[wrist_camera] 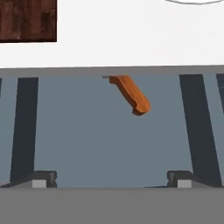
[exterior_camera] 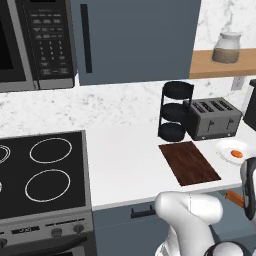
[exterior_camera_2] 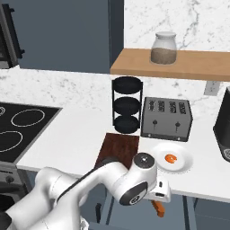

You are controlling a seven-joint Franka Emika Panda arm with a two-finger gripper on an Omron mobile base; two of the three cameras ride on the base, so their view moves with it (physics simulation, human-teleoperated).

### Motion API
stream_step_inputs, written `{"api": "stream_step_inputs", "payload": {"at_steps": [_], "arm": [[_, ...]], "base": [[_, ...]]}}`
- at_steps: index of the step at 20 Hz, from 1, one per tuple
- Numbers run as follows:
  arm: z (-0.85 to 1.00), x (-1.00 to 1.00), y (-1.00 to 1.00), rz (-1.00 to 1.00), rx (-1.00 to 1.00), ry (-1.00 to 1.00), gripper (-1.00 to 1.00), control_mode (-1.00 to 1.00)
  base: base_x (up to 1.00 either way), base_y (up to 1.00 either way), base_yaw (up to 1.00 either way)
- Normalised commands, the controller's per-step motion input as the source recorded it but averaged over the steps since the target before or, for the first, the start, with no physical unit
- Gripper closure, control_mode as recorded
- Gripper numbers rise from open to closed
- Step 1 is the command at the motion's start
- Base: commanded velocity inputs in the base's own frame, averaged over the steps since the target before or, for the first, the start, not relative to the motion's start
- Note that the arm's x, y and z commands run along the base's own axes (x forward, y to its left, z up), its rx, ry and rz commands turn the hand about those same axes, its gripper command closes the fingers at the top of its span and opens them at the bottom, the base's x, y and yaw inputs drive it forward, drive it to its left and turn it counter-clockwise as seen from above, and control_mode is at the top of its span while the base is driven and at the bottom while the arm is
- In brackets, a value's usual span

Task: Pick up the knife from the drawer and place it on the cutting board. Then place the meat from the plate to the cutting board.

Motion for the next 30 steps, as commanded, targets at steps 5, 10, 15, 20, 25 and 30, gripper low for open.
{"api": "stream_step_inputs", "payload": {"at_steps": [5, 10, 15, 20, 25, 30], "arm": [[-0.41, 0.17, -0.22, 0.01, 0.0, 0.01, -1.0, -1.0], [-0.39, 0.27, -0.23, 0.0, 0.0, 0.02, -1.0, -1.0], [-0.44, 0.23, -0.12, 0.0, 0.0, 0.05, -1.0, -1.0], [-0.43, 0.15, -0.09, 0.0, 0.0, 0.04, -1.0, -1.0], [-0.32, -0.01, 0.0, 0.0, 0.0, 0.0, -1.0, -1.0], [-0.18, -0.22, 0.0, 0.0, 0.0, 0.0, -1.0, -1.0]], "base": [[0.0, 0.0, 0.0], [0.0, 0.0, 0.0], [0.0, 0.0, 0.0], [0.0, 0.0, 0.0], [0.0, 0.0, 0.0], [0.0, 0.0, 0.0]]}}
